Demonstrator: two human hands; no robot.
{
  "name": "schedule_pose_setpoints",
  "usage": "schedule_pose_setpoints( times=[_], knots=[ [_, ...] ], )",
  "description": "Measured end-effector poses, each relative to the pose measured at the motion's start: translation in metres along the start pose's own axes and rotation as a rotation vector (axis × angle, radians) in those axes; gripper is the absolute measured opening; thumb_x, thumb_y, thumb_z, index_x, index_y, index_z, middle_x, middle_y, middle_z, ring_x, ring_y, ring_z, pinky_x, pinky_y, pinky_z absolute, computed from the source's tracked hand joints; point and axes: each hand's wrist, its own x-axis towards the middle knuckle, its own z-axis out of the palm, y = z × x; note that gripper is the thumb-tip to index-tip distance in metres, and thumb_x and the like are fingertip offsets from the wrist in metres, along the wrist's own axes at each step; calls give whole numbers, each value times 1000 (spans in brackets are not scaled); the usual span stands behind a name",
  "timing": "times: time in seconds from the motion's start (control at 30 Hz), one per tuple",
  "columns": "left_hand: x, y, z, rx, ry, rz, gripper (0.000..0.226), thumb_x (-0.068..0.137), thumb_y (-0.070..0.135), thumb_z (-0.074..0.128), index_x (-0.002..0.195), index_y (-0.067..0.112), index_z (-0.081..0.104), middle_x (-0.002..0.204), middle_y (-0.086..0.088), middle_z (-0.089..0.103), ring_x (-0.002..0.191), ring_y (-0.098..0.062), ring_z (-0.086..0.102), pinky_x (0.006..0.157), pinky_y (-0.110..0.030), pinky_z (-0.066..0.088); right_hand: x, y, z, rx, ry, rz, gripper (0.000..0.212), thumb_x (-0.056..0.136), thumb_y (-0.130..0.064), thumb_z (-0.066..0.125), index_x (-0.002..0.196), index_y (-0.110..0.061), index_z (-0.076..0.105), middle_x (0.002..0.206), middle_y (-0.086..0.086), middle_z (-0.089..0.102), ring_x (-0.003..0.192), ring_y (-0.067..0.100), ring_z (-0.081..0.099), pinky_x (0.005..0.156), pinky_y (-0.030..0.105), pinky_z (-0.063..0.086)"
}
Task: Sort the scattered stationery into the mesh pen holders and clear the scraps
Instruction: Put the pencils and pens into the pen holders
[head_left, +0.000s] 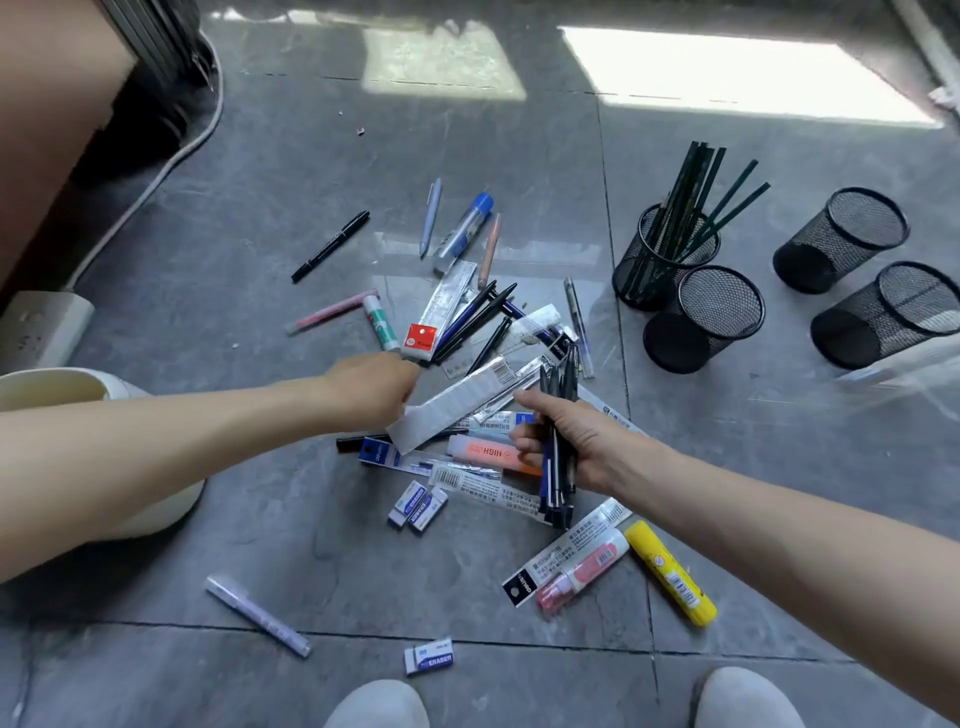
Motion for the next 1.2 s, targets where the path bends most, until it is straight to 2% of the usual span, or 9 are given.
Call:
schedule_pose_setpoints(
  times=[0.07, 0.27, 0.4, 0.5, 0.6, 0.83, 1.0, 1.1, 1.2],
  knots=[
    [0, -14, 10, 77, -65, -22, 8, 88, 22, 53, 93, 18, 49, 110, -5, 56, 94, -25, 55, 64, -29, 37, 0, 0, -2, 0, -11, 18, 27, 82, -22, 71, 85, 0, 57, 52, 11, 63, 35, 13, 55, 38, 22, 50],
    [-2, -18, 35, 77, -160, 15, 27, 86, 27, 58, 110, 16, 51, 119, -5, 54, 109, -25, 53, 80, -32, 44, 4, 4, 2, -145, -7, -3, 30, 83, -24, 70, 69, -6, 52, 41, 0, 47, 29, 8, 37, 37, 18, 39],
    [-2, -15, 38, 4, -179, 32, 18, 82, 27, 61, 92, 18, 50, 106, -5, 60, 96, -25, 56, 71, -30, 43, 5, 4, 6, -165, 30, -12, 28, 80, -23, 73, 70, -7, 53, 40, 0, 46, 29, 7, 35, 35, 17, 36],
    [0, -15, 31, -208, -231, -4, 29, 77, 18, 69, 74, 18, 40, 78, -1, 53, 66, -17, 47, 55, -29, 38, 6, 4, 4, -136, 31, -18, 23, 81, -18, 73, 73, -8, 54, 41, -2, 46, 30, 6, 36, 35, 16, 38],
    [-4, -11, 24, -534, -354, -16, 37, 72, 8, 77, 73, 15, 41, 69, -4, 47, 54, -13, 37, 45, -22, 28, 5, 5, 1, -139, 29, -11, 22, 81, -18, 72, 73, -8, 55, 42, -2, 47, 30, 5, 36, 36, 16, 38],
    [-16, 12, 13, -1097, -655, 42, 30, 67, 18, 81, 82, 13, 55, 78, -7, 58, 66, -15, 52, 56, -22, 38, 5, 4, 2, -27, 10, -51, 35, 77, -45, 69, 79, -13, 57, 43, -2, 47, 30, 6, 36, 37, 17, 36],
    [-24, 46, 12, -1396, -555, 10, 16, 82, 18, 69, 66, 18, 68, 66, 4, 62, 48, -3, 45, 49, -16, 35, 1, 0, 6, 61, -5, -118, 54, 59, -63, 66, 79, -14, 52, 46, -1, 48, 31, 7, 38, 38, 17, 36],
    [-21, 62, 14, -1426, -513, -2, 12, 84, 20, 68, 72, 18, 67, 72, 1, 62, 48, -4, 43, 48, -16, 34, -1, 0, 9, 70, -40, -111, 48, 58, -55, 72, 73, -14, 51, 44, -2, 46, 31, 7, 38, 41, 20, 38],
    [-20, 76, 17, -1426, -496, -38, 6, 88, 19, 64, 82, 19, 65, 78, -4, 57, 46, -3, 45, 44, -14, 33, -8, 0, 9, 24, -93, -20, 34, 73, -37, 72, 70, -8, 54, 42, 1, 47, 33, 11, 43, 47, 23, 46]
  ],
)
